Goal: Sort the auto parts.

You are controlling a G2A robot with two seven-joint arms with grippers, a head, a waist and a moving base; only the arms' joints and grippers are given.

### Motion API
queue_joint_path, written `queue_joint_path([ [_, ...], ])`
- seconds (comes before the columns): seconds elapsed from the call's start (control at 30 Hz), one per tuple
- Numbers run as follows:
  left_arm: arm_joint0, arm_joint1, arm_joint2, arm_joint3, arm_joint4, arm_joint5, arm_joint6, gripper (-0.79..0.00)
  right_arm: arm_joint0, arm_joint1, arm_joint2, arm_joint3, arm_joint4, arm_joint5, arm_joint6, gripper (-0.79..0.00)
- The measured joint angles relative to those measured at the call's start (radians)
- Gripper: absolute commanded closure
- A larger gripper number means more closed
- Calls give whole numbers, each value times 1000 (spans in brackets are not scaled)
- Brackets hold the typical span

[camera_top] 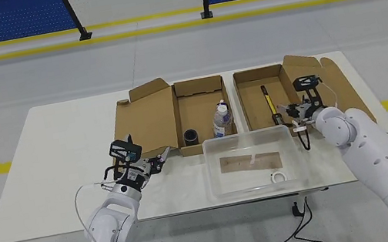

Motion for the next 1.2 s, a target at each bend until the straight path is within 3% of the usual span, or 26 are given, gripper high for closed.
queue_joint_path([
  [0.07, 0, 0, 0, 0, 0, 0, 0, -785, 0, 2, 5, -23, -11, -14, -1, -477],
  [0.17, 0, 0, 0, 0, 0, 0, 0, -785, 0, 9, 26, -68, -34, -45, 5, -502],
  [0.23, 0, 0, 0, 0, 0, 0, 0, -785, -1, 17, 43, -102, -61, -63, 10, -465],
  [0.33, 0, 0, 0, 0, 0, 0, 0, -785, -23, 34, 84, -195, -104, -91, 49, -336],
  [0.4, 0, 0, 0, 0, 0, 0, 0, -785, -38, 44, 108, -253, -133, -104, 85, -314],
  [0.63, 0, 0, 0, 0, 0, 0, 0, -785, -140, 78, 207, -508, -196, -170, 203, -345],
  [0.8, 0, 0, 0, 0, 0, 0, 0, -785, -222, 99, 235, -678, -245, -301, 345, -351],
  [0.87, 0, 0, 0, 0, 0, 0, 0, -785, -245, 104, 228, -726, -248, -353, 408, -311],
  [0.97, 0, 0, 0, 0, 0, 0, 0, -785, -262, 110, 205, -782, -262, -416, 495, -345],
  [1.2, 0, 0, 0, 0, 0, 0, 0, -785, -247, 113, 112, -806, -234, -501, 752, -332],
])
